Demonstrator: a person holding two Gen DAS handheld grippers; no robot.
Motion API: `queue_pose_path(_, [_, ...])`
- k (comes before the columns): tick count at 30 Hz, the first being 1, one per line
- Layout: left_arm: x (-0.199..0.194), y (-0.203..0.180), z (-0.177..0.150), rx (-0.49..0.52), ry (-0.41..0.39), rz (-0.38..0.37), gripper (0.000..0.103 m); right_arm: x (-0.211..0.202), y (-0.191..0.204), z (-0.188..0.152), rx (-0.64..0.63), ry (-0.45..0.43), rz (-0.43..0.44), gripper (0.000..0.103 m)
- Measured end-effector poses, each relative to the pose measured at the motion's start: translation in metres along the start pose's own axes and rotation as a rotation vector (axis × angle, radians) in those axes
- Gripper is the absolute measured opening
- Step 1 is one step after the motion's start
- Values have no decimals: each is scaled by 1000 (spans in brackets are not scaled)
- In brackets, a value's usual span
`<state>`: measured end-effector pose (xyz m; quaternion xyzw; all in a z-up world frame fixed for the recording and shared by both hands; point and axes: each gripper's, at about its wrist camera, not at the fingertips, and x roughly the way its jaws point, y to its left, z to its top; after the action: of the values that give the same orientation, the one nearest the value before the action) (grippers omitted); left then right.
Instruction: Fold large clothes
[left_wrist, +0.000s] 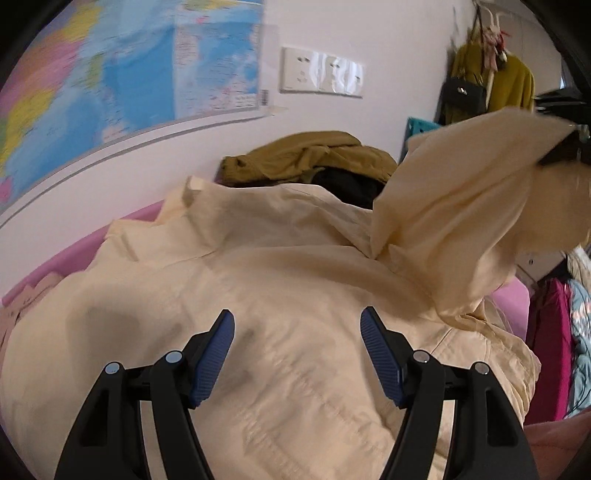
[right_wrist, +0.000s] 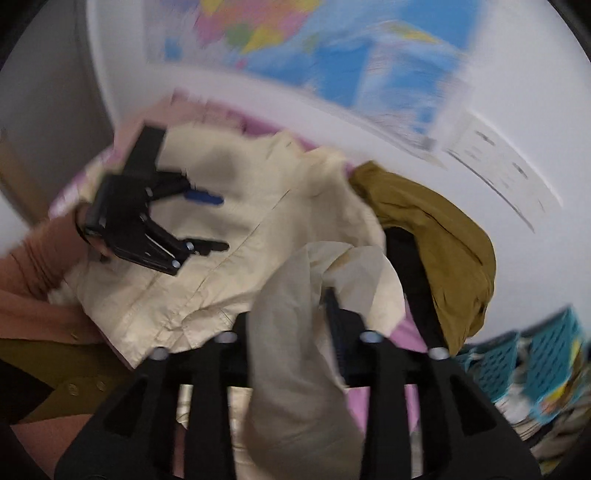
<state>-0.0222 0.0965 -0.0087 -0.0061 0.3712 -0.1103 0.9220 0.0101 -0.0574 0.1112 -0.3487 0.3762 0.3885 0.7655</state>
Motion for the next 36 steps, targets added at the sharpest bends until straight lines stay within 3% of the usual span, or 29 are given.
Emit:
queue_pose_path(1, [-3,4,-3,-11,-3,1,68,8,13,10,-25,19,-20,63])
queue_pose_path(3, [-11,15,-12,-33,-6,7,68,20,38,28,-94,51,-43,74])
queue_pose_path(7, [-25,37,-32,-83,-9,25,68,21,64,46,-169,26,-12,80])
queue_pose_path(10, [-34,52,-44,-124,-15,17,68,12,62,55,-108,-49,81,82])
queue_pose_path(13, [-44,66,-53,-171,-28,-16,68,11,51,53,-54,-112,72,83])
queue_pose_path(17, [-70,63,-66,-175,-61,-133,68,46,17,22,82,-98,53,84])
queue_pose_path(20, [-85,37,-72,-110,-73,-226,87,84,-32,-19,280,-83,58,84])
queue_pose_path(23, [-86,4,-80,-35,-36,-343,90,113,-87,-72,524,-110,131,84])
queue_pose_path(26, [-72,-24,-84,36,28,-381,96,136,-127,-120,730,-145,190,84])
queue_pose_path(29, [-39,-36,-83,50,160,-331,96,161,-148,-158,861,-166,241,86])
queue_pose_path(30, [-27,-34,-81,27,206,-317,86,166,-149,-164,880,-173,262,86])
queue_pose_path(31, [-19,-29,-79,2,227,-314,61,172,-150,-170,904,-180,291,86])
queue_pose_path(32, [-10,-20,-77,-38,263,-331,46,176,-150,-172,914,-183,317,86])
queue_pose_path(33, [-6,-10,-75,-72,281,-327,24,178,-148,-174,917,-193,342,86])
queue_pose_path(36, [-19,28,-62,-136,217,-214,15,181,-146,-173,907,-253,417,86])
